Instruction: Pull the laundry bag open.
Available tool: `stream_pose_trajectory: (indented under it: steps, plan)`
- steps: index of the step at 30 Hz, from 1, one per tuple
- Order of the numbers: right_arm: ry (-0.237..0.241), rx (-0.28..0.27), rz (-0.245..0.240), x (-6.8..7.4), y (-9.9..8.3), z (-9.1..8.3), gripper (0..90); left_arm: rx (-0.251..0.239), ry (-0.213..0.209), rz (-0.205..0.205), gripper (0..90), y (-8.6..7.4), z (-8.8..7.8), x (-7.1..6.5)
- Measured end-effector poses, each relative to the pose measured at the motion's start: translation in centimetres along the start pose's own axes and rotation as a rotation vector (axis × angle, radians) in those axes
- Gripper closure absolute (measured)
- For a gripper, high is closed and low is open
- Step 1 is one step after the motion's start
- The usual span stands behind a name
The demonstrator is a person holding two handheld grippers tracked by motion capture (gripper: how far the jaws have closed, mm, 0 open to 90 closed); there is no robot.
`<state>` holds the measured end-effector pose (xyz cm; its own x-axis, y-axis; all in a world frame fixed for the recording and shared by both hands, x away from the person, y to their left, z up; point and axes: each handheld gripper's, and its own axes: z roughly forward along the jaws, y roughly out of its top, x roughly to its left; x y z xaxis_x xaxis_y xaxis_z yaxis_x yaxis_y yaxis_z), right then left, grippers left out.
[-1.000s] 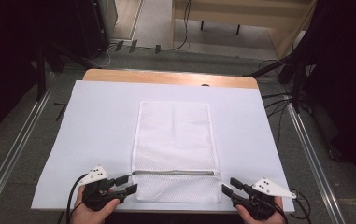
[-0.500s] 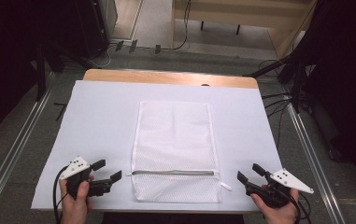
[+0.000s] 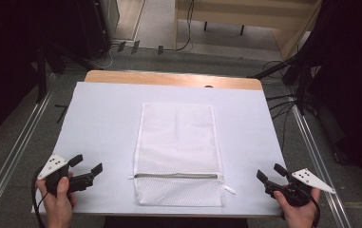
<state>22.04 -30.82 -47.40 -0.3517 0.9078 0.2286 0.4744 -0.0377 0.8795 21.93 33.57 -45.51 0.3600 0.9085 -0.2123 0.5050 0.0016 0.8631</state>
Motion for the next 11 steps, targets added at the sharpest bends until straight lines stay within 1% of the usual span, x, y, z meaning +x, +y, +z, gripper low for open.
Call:
stream_pose_trajectory:
  steps: [2, 4, 5, 7, 8, 10, 11]
  plan:
    - [-0.006, -0.007, -0.003, -0.39, -0.01, -0.06, 21.3, -0.007, 0.008, 0.003, 9.7, 0.06, -0.08, 0.34]
    - [-0.007, -0.011, 0.007, -0.49, 0.0, -0.21, 21.3, -0.017, 0.006, 0.003, 9.7, 0.07, -0.08, 0.49]
    - [-0.011, -0.013, 0.003, -0.52, 0.0, -0.25, 21.3, -0.02, 0.009, 0.008, 9.7, 0.11, -0.16, 0.46]
    - [-0.012, -0.014, 0.003, -0.58, -0.03, -0.35, 21.3, -0.048, 0.005, 0.027, 9.5, 0.22, -0.44, 0.24]
    - [-0.012, -0.013, 0.007, -0.62, -0.04, -0.35, 21.4, -0.048, 0.005, 0.027, 9.2, 0.22, -0.44, 0.24]
    - [-0.01, -0.015, 0.009, -0.68, -0.04, -0.32, 21.4, -0.063, 0.0, 0.041, 9.1, 0.23, -0.63, 0.08]
    - [-0.011, -0.017, 0.01, -0.74, -0.02, -0.3, 21.4, -0.062, 0.0, 0.047, 9.1, 0.2, -0.71, 0.06]
